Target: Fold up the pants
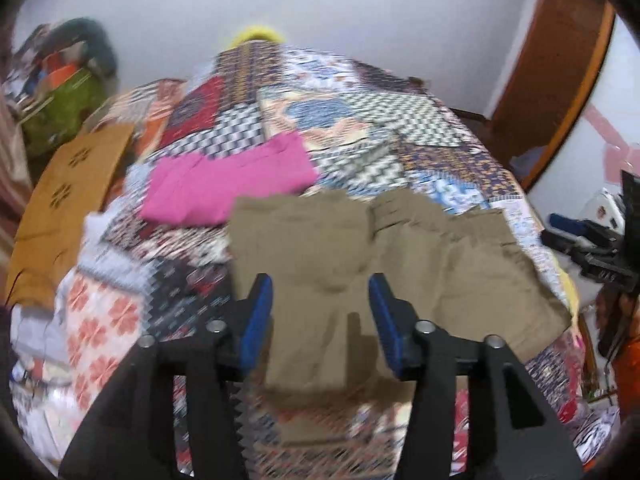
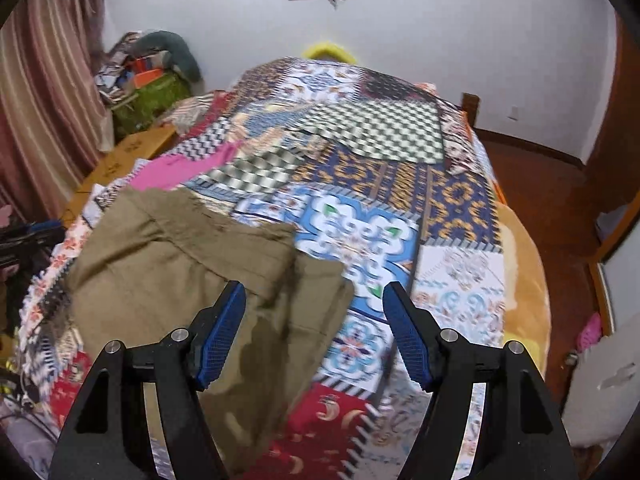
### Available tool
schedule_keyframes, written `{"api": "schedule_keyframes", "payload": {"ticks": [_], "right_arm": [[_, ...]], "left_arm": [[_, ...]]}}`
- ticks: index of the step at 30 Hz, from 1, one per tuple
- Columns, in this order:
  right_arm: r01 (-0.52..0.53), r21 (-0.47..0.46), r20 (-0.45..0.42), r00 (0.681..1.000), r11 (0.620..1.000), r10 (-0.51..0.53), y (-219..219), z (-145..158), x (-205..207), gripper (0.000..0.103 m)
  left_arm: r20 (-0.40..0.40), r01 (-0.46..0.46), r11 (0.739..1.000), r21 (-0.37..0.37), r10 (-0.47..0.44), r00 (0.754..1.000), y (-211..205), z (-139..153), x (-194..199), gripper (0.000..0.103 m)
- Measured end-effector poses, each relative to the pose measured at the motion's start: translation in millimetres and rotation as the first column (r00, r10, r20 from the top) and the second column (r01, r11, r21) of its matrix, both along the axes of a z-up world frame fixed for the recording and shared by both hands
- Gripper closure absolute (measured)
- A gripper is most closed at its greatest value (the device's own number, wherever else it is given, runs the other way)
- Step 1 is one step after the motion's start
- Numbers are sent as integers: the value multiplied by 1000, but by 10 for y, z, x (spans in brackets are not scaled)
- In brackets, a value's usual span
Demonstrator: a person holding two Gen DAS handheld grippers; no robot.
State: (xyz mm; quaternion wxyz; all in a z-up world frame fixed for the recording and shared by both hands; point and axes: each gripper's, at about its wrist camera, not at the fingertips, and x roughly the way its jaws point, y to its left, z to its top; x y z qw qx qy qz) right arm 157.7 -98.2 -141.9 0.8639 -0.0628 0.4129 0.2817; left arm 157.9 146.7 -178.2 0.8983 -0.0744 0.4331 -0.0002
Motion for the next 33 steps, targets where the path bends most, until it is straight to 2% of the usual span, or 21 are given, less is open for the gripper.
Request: {"api": "schedule_keyframes", "payload": {"ticks": [6, 8, 9, 10, 12, 14, 17, 19, 23, 26, 29, 33], "right_arm": [[-50, 20, -75, 996, 999, 51, 257, -258, 89, 36], [-67, 23, -104, 992, 998, 69, 306, -348, 108, 46], [-83, 28, -125, 988, 996, 86, 339, -404, 122, 57], [-93, 36, -135, 986, 995, 97, 354, -439, 123, 61], [-99, 41, -117, 988, 994, 104, 368, -449, 107, 62], [-105, 48, -110, 988, 993, 109, 346, -425, 106, 68], [-101, 59, -74, 992, 993, 105, 305, -343, 111, 77], [-111, 66, -43, 993, 992, 114, 304, -271, 100, 82], [-136, 69, 31, 990, 988, 134, 392, -100, 104, 83], [-132, 57, 58, 990, 990, 128, 461, -95, 181, 84], [-96, 32, 18, 995, 995, 95, 474, -250, 333, 84], [-83, -16, -55, 995, 996, 82, 521, -492, 455, 83]], "left_arm": [[-29, 96, 995, -11, -96, 995, -344, -105, 391, 51], [-47, 121, 993, -8, -121, 991, -440, -189, 508, 51], [-58, 127, 992, -4, -127, 990, -467, -236, 557, 51], [-73, 128, 992, 1, -127, 989, -488, -293, 608, 51], [-96, 123, 992, -1, -122, 988, -490, -397, 682, 51], [-107, 120, 992, -31, -123, 987, -471, -464, 722, 51], [-85, 139, 987, -80, -145, 986, -438, -445, 717, 64], [-82, 147, 986, -76, -153, 985, -453, -452, 711, 70], [-65, 153, 987, -52, -156, 986, -477, -428, 697, 77], [-35, 147, 988, -56, -149, 988, -451, -362, 698, 84], [-22, 134, 989, -69, -136, 991, -413, -339, 737, 92], [-77, 127, 991, -47, -131, 988, -416, -493, 867, 92]]}}
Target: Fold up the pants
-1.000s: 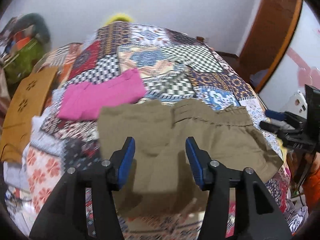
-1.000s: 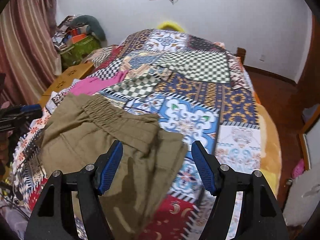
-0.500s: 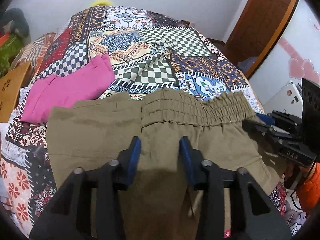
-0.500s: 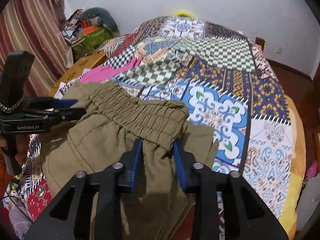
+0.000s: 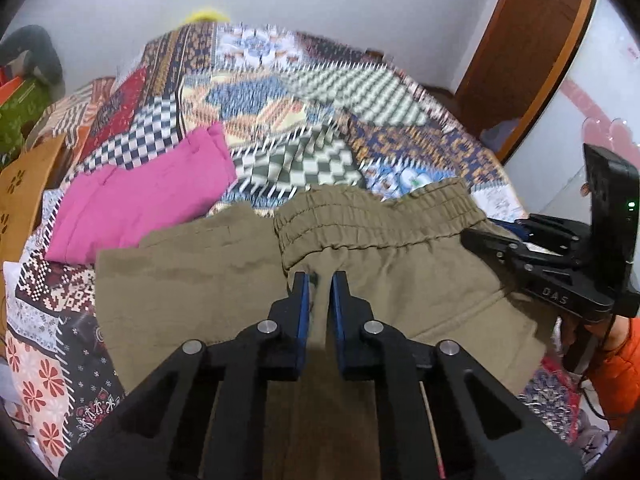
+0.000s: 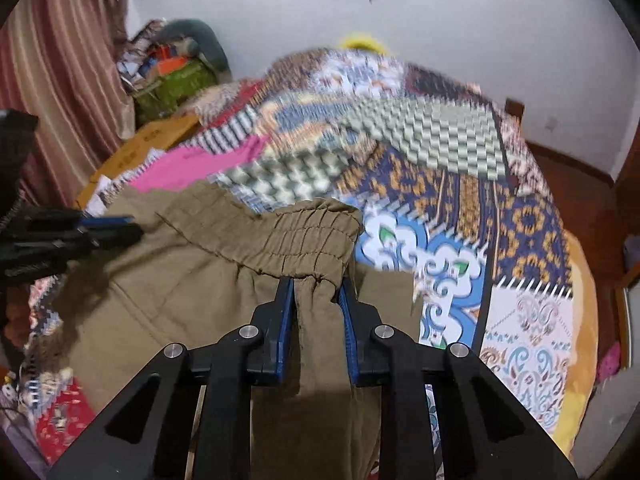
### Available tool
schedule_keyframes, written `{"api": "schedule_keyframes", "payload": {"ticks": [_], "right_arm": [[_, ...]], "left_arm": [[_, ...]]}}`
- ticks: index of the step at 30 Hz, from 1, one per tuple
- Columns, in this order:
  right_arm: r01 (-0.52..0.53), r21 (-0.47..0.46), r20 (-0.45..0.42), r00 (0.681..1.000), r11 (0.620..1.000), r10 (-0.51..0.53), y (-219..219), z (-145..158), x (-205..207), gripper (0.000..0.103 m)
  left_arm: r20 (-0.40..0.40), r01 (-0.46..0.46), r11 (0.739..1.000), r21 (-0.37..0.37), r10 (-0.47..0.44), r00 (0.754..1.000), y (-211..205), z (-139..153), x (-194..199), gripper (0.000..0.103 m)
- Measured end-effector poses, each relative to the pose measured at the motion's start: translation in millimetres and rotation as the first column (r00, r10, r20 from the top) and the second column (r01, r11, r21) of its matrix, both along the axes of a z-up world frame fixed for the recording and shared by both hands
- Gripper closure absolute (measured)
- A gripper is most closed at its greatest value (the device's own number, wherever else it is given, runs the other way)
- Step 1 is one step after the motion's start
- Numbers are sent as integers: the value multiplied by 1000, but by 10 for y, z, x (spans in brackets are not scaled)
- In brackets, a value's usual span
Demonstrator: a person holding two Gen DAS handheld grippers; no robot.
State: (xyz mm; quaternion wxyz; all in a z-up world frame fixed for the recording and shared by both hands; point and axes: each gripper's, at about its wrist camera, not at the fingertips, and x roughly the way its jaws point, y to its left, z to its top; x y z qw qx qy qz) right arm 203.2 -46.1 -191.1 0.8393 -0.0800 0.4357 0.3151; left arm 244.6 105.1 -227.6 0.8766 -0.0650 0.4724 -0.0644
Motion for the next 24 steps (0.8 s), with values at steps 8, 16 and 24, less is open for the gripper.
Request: {"api": "schedule_keyframes", "payload": {"ticks": [8, 16, 24], "right_arm": [[5, -12, 30, 1000, 1000, -5, -144, 281, -118, 60], [-47, 57, 56, 997, 997, 44, -106, 474, -333, 54], [-56, 35, -63, 996, 998, 58, -120, 20, -596, 54]], "left_arm": [[55, 16, 999, 34, -18, 998, -40, 299, -137, 90], [53, 71, 997, -4, -71, 996, -288, 358, -317, 74], [-37, 20, 999, -27, -21, 999, -220, -56, -492, 72]]}}
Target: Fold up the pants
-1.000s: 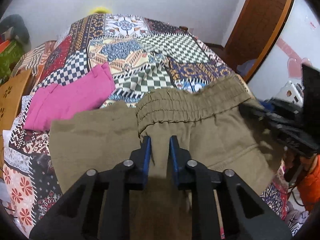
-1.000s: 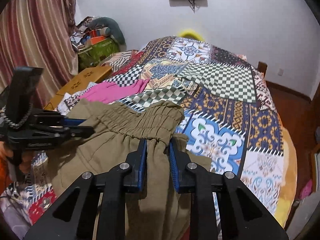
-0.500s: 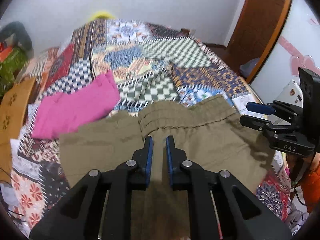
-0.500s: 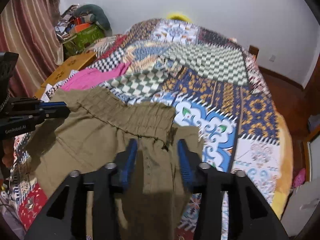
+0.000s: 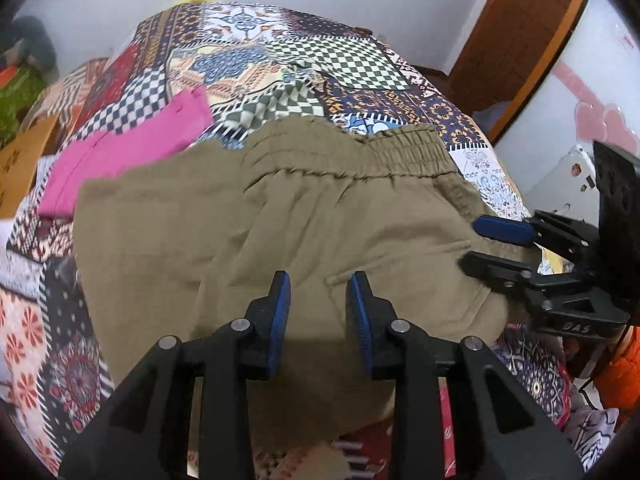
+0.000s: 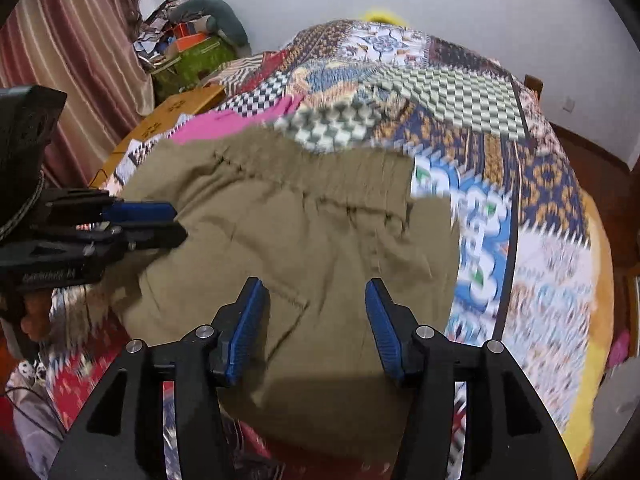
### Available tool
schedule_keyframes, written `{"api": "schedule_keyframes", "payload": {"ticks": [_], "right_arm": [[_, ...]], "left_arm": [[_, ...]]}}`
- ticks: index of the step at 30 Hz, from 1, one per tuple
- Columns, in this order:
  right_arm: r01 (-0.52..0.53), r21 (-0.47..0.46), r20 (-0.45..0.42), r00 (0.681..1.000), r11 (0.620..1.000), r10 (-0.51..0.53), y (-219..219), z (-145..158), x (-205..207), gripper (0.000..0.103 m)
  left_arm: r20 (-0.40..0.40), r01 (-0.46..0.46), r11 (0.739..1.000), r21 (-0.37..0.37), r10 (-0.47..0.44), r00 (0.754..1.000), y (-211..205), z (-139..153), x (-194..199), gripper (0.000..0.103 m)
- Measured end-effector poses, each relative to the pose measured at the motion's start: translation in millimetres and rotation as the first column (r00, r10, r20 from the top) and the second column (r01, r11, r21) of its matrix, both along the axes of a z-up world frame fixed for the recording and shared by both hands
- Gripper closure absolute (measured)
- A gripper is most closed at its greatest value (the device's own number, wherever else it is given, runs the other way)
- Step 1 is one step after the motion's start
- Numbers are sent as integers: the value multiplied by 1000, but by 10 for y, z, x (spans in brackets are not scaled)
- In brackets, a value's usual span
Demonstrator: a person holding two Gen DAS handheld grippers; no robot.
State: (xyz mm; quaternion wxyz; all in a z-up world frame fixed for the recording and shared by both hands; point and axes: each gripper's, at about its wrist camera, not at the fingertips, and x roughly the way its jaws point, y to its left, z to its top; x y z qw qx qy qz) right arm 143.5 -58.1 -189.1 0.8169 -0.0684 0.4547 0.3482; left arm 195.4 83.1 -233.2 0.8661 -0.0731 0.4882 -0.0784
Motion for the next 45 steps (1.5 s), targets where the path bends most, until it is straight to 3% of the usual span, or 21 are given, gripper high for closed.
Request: {"api": "schedule_keyframes", "payload": {"ticks": [7, 9, 13, 17, 21, 24, 28, 37, 40, 45], "right_arm": [[39, 3, -22, 999, 999, -39, -290, 27, -190, 54], [49, -6, -19, 999, 999, -49, -351, 24, -240, 54], [77, -4, -24, 997, 997, -77, -428, 86, -236, 54], [100, -9, 16, 995, 995, -100, -467, 246, -215, 53], [128, -8, 73, 989, 992, -127, -479, 384, -146, 43], [146, -3, 85, 986, 989, -145, -464, 423, -49, 43], [157, 1, 79, 985, 988, -156, -449, 359, 64, 43], [160, -39, -57, 985, 986, -162, -408, -72, 324, 43], [172, -28, -74, 982, 985, -174, -424, -144, 358, 30], [159, 15, -130, 979, 987, -155, -442, -207, 469, 28]], "left_arm": [[9, 3, 996, 84, -3, 1000, 92, 24, -364, 72], [12, -8, 995, 102, 7, 1000, 127, 22, -448, 64], [24, -33, 997, 76, 31, 999, 218, 82, -544, 63], [61, -83, 987, 136, 75, 995, 299, 207, -545, 59], [96, -146, 980, 137, 133, 986, 500, 302, -520, 47], [95, -182, 973, 145, 169, 981, 638, 301, -495, 47], [56, -208, 971, 116, 203, 978, 794, 196, -441, 47], [-43, -222, 975, 27, 223, 974, 933, -130, -309, 47], [-63, -216, 976, -1, 216, 974, 928, -199, -218, 47], [-71, -202, 979, -27, 200, 977, 901, -260, -62, 47]]}}
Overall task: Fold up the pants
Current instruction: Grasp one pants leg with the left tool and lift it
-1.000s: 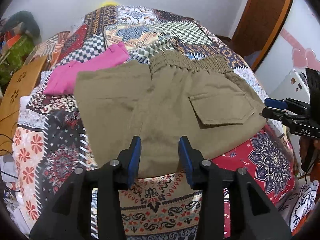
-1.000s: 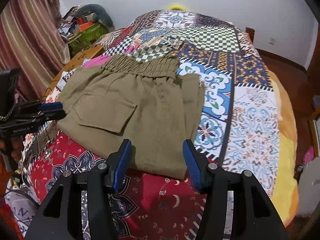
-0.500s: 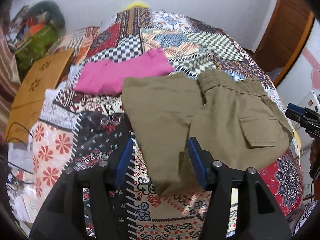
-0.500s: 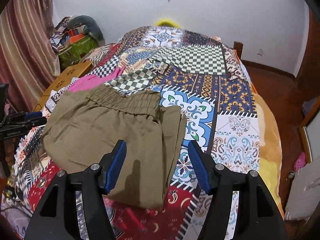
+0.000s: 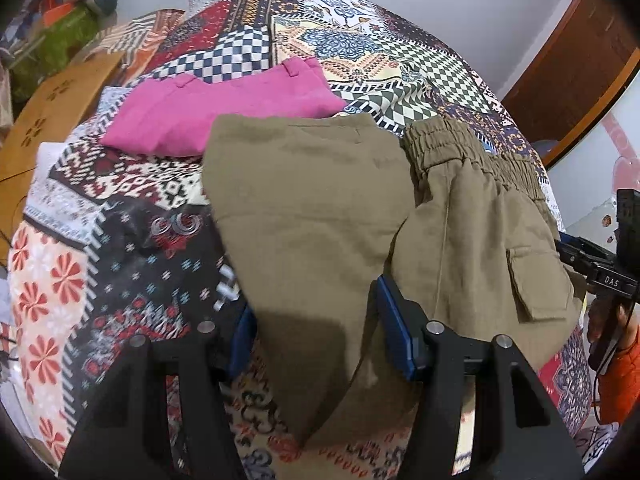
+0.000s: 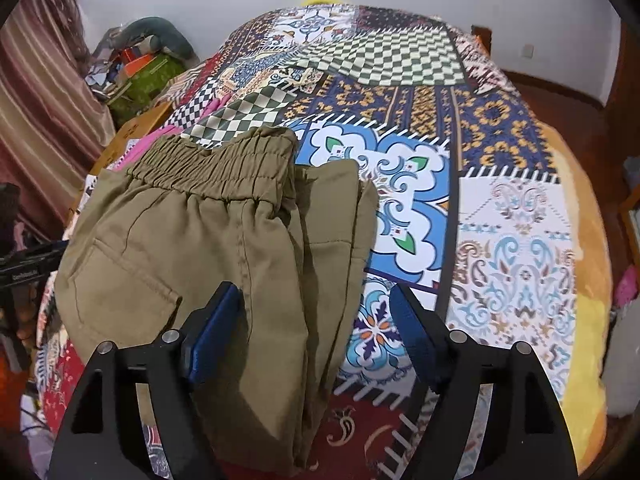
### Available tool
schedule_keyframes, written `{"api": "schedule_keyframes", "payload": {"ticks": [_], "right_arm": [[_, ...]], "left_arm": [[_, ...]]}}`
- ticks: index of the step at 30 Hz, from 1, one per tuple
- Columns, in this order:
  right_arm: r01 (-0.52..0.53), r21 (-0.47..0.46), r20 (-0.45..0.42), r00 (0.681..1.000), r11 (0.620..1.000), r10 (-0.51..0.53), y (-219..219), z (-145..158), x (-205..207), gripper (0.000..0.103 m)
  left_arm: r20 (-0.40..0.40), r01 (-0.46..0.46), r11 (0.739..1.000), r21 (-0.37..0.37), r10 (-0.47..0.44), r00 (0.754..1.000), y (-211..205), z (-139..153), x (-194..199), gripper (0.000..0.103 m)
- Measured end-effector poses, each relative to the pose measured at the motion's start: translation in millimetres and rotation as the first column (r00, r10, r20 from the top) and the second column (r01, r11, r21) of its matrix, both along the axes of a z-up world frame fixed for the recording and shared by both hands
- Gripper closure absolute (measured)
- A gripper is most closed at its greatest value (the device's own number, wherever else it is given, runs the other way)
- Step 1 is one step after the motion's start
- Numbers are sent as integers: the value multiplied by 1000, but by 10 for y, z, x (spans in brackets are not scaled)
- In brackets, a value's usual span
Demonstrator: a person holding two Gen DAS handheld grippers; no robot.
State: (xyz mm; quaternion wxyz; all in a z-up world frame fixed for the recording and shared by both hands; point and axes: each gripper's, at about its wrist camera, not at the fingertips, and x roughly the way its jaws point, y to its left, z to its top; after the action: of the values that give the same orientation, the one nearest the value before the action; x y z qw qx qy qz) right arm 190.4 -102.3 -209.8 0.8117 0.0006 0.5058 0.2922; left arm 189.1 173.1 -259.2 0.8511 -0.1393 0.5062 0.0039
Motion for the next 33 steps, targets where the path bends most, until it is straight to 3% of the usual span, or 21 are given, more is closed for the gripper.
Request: {"api": "schedule_keyframes", "payload": {"ticks": [7, 12, 17, 19, 27, 31, 33], "right_arm": [[3, 83, -73, 997, 997, 3, 47, -91, 179, 27], [0, 110, -99, 995, 994, 11, 52, -117, 219, 27], [-13, 128, -114, 993, 992, 27, -28, -89, 157, 38], [-22, 152, -141, 989, 988, 43, -82, -75, 124, 48], [-13, 173, -151, 988, 985, 40, -81, -98, 114, 53], [11, 171, -139, 990, 985, 12, -29, -94, 187, 59], [13, 160, -118, 993, 987, 6, 10, -75, 212, 63]], "left_arm": [[-9, 6, 999, -39, -6, 1000, 5, -56, 250, 47], [-8, 21, 999, -27, -22, 1000, -35, -44, 300, 47], [-11, 25, 999, -47, -25, 1000, -37, -35, 199, 49], [-14, 38, 998, -47, -38, 999, -56, -18, 153, 50], [-12, 58, 996, -68, -59, 998, -87, -31, 230, 50], [-15, 59, 997, -41, -59, 998, -129, -50, 342, 50], [-14, 55, 998, -25, -55, 998, -138, -43, 377, 54]]}}
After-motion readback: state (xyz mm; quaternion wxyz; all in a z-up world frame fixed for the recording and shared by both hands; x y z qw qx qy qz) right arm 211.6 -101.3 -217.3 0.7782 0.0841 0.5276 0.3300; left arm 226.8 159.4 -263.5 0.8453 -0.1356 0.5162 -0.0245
